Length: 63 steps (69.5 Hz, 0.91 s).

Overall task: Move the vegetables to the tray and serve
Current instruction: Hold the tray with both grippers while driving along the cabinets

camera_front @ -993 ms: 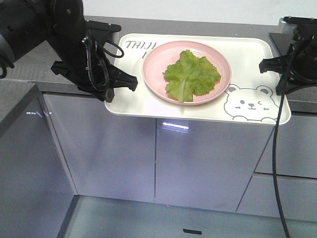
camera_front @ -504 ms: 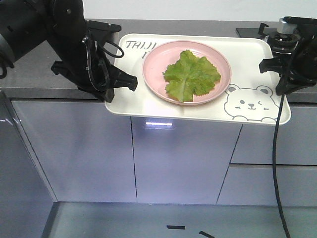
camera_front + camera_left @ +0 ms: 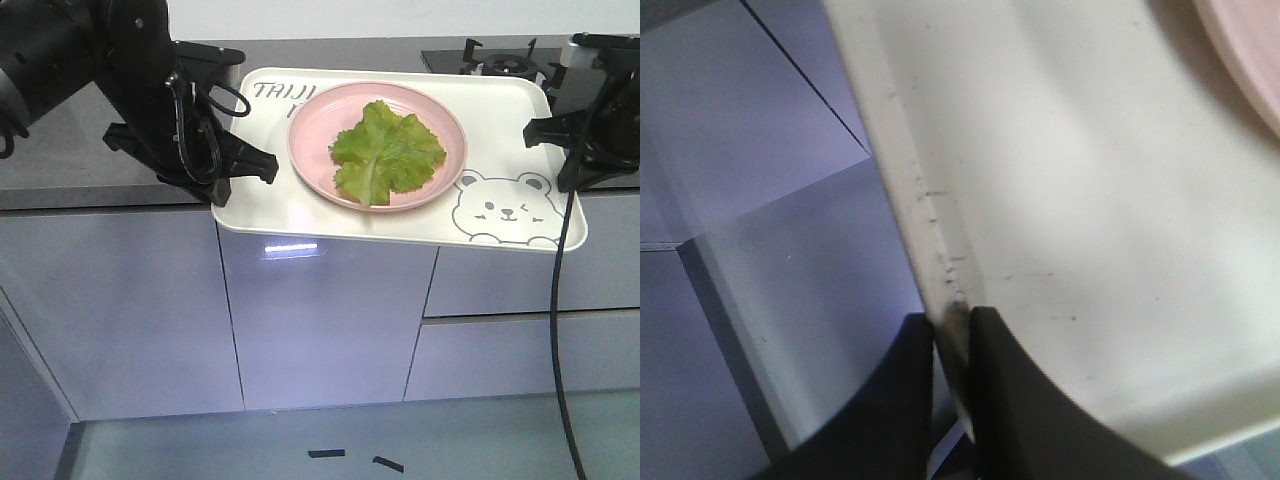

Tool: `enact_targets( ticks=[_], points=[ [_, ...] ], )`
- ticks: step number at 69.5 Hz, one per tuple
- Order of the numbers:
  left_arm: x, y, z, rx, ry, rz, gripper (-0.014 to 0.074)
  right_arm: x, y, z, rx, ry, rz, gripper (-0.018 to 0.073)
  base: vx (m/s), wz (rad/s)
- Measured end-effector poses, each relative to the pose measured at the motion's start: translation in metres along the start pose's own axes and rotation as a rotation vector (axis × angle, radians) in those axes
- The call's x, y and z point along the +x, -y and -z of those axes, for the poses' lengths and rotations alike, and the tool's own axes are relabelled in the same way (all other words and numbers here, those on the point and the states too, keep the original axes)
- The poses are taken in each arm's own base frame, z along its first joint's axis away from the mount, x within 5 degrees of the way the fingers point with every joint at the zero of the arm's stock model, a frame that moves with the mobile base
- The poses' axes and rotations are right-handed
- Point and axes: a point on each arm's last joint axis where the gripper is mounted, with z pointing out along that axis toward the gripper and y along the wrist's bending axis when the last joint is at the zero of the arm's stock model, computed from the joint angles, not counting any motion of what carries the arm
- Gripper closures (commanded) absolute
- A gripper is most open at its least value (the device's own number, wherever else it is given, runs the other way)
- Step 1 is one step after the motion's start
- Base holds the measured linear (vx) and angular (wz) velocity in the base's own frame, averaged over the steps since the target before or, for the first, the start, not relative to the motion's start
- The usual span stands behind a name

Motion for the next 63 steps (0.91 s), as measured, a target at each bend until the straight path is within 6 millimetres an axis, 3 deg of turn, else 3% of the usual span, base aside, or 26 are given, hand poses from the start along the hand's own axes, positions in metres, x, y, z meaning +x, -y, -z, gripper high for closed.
enact_targets(
  ticks=[63],
  points=[
    [0.0000, 0.0000, 0.0000, 0.000, 0.000, 0.000, 0.0602, 0.0000, 0.0001, 0.0000, 0.001, 0.000, 0.000, 0.0565, 0.03, -0.10]
  ],
)
